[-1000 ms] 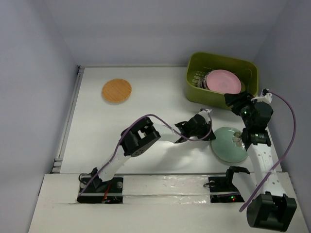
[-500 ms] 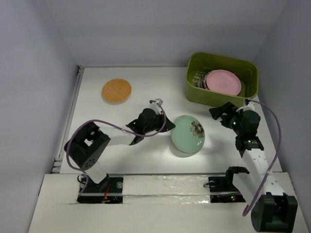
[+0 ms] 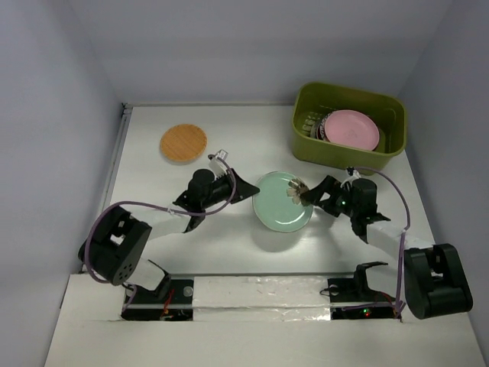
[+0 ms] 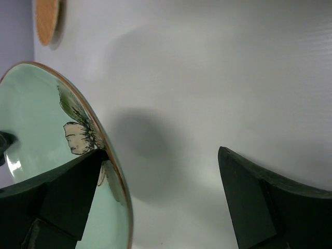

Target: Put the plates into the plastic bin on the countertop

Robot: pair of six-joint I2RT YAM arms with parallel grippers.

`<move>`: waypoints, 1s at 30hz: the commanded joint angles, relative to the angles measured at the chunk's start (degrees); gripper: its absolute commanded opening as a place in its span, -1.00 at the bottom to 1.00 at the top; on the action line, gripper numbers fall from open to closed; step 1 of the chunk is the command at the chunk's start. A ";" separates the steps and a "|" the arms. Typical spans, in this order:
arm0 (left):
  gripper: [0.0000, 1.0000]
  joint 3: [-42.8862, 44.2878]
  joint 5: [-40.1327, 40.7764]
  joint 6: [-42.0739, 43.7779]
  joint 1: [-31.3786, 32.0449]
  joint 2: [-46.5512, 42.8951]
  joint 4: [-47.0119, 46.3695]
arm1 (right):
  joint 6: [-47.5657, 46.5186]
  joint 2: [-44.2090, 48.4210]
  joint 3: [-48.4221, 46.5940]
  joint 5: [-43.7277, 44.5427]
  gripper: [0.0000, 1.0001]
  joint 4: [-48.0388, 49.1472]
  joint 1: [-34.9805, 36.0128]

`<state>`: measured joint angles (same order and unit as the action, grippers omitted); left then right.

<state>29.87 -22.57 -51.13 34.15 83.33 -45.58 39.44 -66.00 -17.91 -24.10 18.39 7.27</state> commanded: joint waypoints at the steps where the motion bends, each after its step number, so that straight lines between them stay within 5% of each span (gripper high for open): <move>1: -1.00 1.42 -6.00 -4.59 -0.67 -6.42 -13.22 | -0.77 -0.45 -1.60 -7.69 0.96 8.06 1.34; 4: -1.00 1.86 -6.17 -4.67 -0.67 -7.91 -12.78 | 0.37 -0.97 -1.95 -13.84 0.81 12.88 1.87; 6: -1.00 2.30 -6.09 -4.50 -1.19 -8.62 -12.08 | 1.94 -1.41 -1.95 -16.32 0.53 14.91 1.87; 7: -1.00 2.91 -6.00 -4.41 -1.19 -8.97 -11.12 | 2.83 -1.24 -2.04 -16.85 0.25 15.70 1.87; 8: -1.00 3.52 -6.17 -4.15 -1.19 -9.76 -10.06 | 3.53 -0.80 -1.95 -16.60 -0.44 16.75 1.87; 10: -1.00 5.54 -6.09 -1.96 -1.19 -10.99 -5.34 | 5.73 0.25 -2.48 -16.07 -0.95 17.46 1.87; 12: -0.94 6.69 -3.64 0.15 -1.19 -13.53 -1.28 | 7.92 2.18 -3.70 -16.33 -1.00 18.78 1.87; 18: -0.12 9.77 9.18 7.80 -1.19 -21.36 16.30 | 3.64 3.25 -25.29 -8.79 -1.00 3.86 1.09; 30: 0.02 5.73 16.85 12.72 -1.19 -34.20 26.86 | 0.37 -16.87 -57.21 0.29 -1.00 -10.57 -16.22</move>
<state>36.71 -8.21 -40.88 32.69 50.43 -20.36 39.46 -79.96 -70.26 -25.15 10.81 -6.52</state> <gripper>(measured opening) 0.507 0.101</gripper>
